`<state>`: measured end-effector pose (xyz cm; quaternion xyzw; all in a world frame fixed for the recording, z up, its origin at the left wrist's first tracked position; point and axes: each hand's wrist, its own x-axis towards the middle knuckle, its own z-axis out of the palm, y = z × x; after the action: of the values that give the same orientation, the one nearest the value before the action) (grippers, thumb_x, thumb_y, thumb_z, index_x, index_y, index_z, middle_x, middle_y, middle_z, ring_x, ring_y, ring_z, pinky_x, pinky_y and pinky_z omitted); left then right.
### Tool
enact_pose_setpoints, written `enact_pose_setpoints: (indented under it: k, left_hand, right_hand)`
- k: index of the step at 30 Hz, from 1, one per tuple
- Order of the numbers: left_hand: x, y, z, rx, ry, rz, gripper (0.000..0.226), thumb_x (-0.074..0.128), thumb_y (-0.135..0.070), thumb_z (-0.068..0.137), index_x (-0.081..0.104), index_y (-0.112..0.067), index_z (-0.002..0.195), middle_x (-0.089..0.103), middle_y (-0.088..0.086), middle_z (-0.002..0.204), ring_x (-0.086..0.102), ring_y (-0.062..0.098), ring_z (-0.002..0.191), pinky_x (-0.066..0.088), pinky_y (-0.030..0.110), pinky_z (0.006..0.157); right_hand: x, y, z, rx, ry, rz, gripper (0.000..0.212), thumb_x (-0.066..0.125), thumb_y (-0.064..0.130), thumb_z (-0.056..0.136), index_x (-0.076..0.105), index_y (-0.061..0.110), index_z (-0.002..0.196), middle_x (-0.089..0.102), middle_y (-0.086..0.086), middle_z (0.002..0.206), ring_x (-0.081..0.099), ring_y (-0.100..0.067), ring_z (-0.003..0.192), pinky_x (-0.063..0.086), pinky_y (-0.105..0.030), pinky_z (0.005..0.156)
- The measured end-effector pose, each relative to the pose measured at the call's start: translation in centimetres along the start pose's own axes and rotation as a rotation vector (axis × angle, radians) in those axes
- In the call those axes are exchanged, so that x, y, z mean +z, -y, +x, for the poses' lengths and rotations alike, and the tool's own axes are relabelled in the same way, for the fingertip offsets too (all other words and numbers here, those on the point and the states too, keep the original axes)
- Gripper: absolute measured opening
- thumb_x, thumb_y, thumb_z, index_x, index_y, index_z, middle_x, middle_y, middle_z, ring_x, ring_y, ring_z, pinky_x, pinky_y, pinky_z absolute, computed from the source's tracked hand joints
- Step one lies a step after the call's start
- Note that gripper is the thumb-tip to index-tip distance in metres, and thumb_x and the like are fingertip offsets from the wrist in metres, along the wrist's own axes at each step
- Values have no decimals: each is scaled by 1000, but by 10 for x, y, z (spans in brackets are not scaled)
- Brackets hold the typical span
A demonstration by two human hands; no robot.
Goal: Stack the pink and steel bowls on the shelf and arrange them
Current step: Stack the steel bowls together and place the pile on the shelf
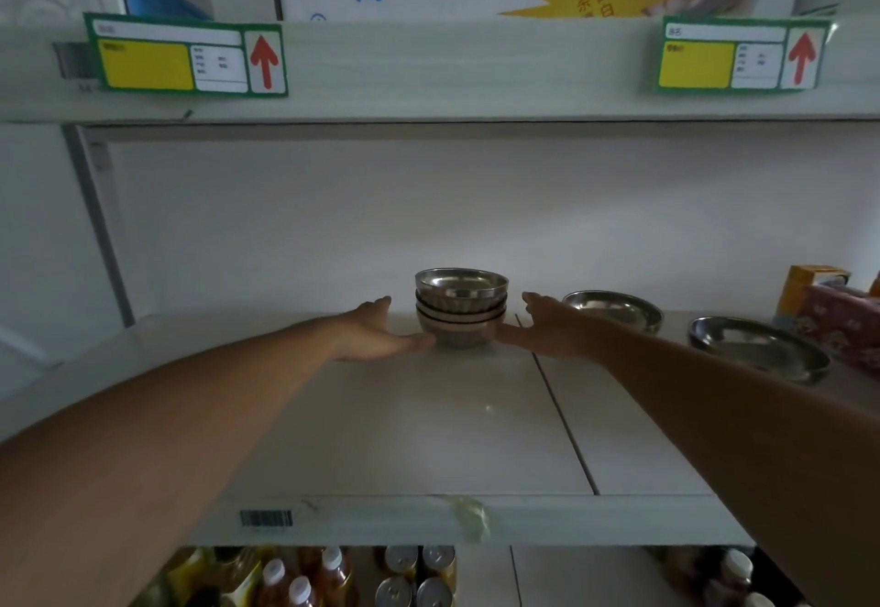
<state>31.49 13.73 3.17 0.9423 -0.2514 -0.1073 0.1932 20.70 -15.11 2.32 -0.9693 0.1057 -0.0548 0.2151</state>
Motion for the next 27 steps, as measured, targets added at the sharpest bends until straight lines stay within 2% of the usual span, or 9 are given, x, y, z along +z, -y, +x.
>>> enact_pose_setpoints:
  k: [3,5,8,12,16,20,22,24,27]
  left_hand:
    - [8,6,-4,43,-10,-23,147,53,-108,65,7,-22,176,17,-1,183,23,22,167,27,44,132]
    - [16,7,-6,110,-18,-20,132,55,-103,72,24,-22,172,30,1,179,35,24,162,35,38,124]
    - [25,3,-14,340,-10,5,96,56,-102,71,57,-41,145,62,-4,155,61,21,138,47,36,115]
    - [36,-6,-29,455,23,-51,91,51,-101,67,63,-45,137,68,-4,147,64,19,126,49,35,107]
    - [44,-16,-43,487,77,-56,144,46,-116,46,56,-24,156,58,1,160,57,24,144,45,43,122]
    - [49,-32,-51,465,22,-56,139,54,-100,62,36,-15,169,37,5,176,38,26,161,32,36,129]
    - [51,-41,-57,472,28,-59,140,56,-104,64,31,-16,171,33,3,178,34,24,163,29,38,131]
    - [50,-54,-64,508,41,-47,142,57,-106,63,29,-19,172,30,2,179,30,23,164,25,42,134]
    - [48,-83,-77,516,35,-12,148,54,-111,56,34,-19,170,37,3,177,37,25,161,32,46,132]
  right_hand:
    - [6,6,-29,50,-51,3,130,50,99,65,30,12,160,48,-9,158,52,-29,138,43,-35,95]
    - [9,13,-51,61,-81,-24,121,52,96,71,36,11,156,55,-11,151,57,-28,130,45,-33,87]
    - [11,20,-84,105,-97,-55,115,58,86,80,33,6,158,49,-15,155,51,-31,138,46,-41,107]
    - [14,26,-126,159,-132,-2,101,65,72,88,34,4,156,49,-19,153,53,-31,132,46,-41,107]
    - [12,21,-164,225,-157,21,105,66,69,89,23,7,162,33,-18,164,39,-30,146,35,-36,115]
    - [2,12,-198,225,-221,-5,89,68,66,90,39,13,156,50,-14,154,50,-16,125,36,-23,93]
    - [-6,5,-212,252,-217,-44,98,63,73,89,36,9,158,45,-14,159,48,-20,136,37,-26,99]
    - [-14,-6,-222,293,-194,-63,111,58,80,86,26,7,162,33,-15,166,37,-28,149,35,-38,115]
    - [-28,-23,-235,276,-219,-70,110,58,81,84,30,5,160,37,-17,163,42,-31,145,37,-42,114]
